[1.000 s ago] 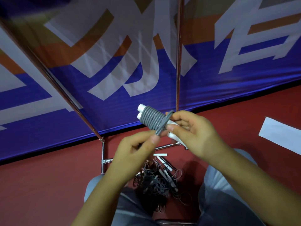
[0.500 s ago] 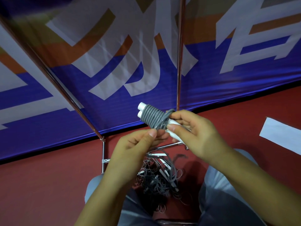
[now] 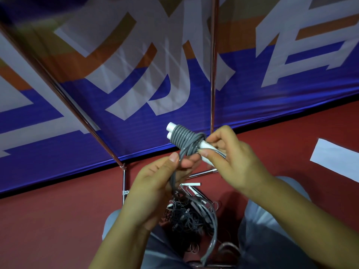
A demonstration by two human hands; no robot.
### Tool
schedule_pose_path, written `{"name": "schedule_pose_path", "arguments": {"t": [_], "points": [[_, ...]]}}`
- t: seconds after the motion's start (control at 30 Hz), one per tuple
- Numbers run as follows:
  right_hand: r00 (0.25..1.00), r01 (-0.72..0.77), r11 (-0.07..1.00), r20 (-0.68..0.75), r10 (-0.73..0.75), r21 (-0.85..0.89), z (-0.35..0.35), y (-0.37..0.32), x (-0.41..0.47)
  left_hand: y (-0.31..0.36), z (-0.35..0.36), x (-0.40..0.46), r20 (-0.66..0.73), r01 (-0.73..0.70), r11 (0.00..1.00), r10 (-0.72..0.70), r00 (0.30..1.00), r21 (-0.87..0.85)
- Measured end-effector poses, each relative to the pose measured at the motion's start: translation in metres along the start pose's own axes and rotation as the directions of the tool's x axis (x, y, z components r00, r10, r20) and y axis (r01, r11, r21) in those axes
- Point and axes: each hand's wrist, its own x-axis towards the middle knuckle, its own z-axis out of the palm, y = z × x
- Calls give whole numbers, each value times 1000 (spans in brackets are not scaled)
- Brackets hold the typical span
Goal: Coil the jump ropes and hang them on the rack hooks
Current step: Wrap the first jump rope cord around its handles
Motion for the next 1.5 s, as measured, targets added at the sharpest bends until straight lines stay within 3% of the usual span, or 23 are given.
{"name": "schedule_pose_path", "arguments": {"t": [0.13, 0.27, 0.37, 0.47, 0.57, 0.67, 0.83, 0.97, 1.03, 1.1, 1.17, 1.27, 1.37, 1.5], "points": [[1000, -26, 992, 1, 26, 124, 1, -4, -1, -4, -1, -1, -1, -84, 975, 86, 996, 205], [999, -38, 963, -12, 43, 267, 3, -8, -2, -7, -5, -5, 27, -228, 866, 242, 970, 445], [997, -64, 909, -20, 79, 412, 5, -11, -2, -8, -14, -5, 87, -319, 818, 318, 944, 479], [996, -43, 895, -51, 73, 443, 7, -11, -2, -8, -20, -2, 150, -377, 752, 354, 923, 540], [995, -24, 900, -75, 63, 436, 9, -10, -3, -9, -22, 2, 223, -442, 605, 404, 887, 662], [994, -38, 890, -75, 81, 454, 10, -10, -3, -9, -27, 6, 380, -558, 341, 466, 799, 756], [992, -48, 878, -81, 98, 476, 6, -12, -1, -2, -36, 2, 429, -524, 96, 459, 778, 846], [993, -32, 871, -81, 82, 490, 9, -16, -2, 5, -45, -7, 302, -387, 69, 507, 808, 920], [993, -30, 871, -88, 84, 491, 11, -18, 0, 2, -43, -12, 259, -364, 136, 485, 836, 921], [990, -23, 871, -108, 87, 491, 10, -19, 4, -1, -35, -11, 193, -337, 379, 369, 909, 862], [989, -1, 886, -132, 70, 464, 9, -17, 7, 1, -24, -5, 145, -218, 650, 165, 976, 728], [985, 36, 944, -170, 22, 328, 9, -14, 7, 8, -15, 6, 213, -7, 895, -98, 972, 445], [979, 66, 972, -205, -20, 225, 9, -11, 2, 17, -8, 16, 381, 221, 967, -253, 889, 126], [967, 127, 979, -241, -86, 158, 10, -7, 1, 14, 2, 28, 436, 392, 920, -365, 823, 31]]}}
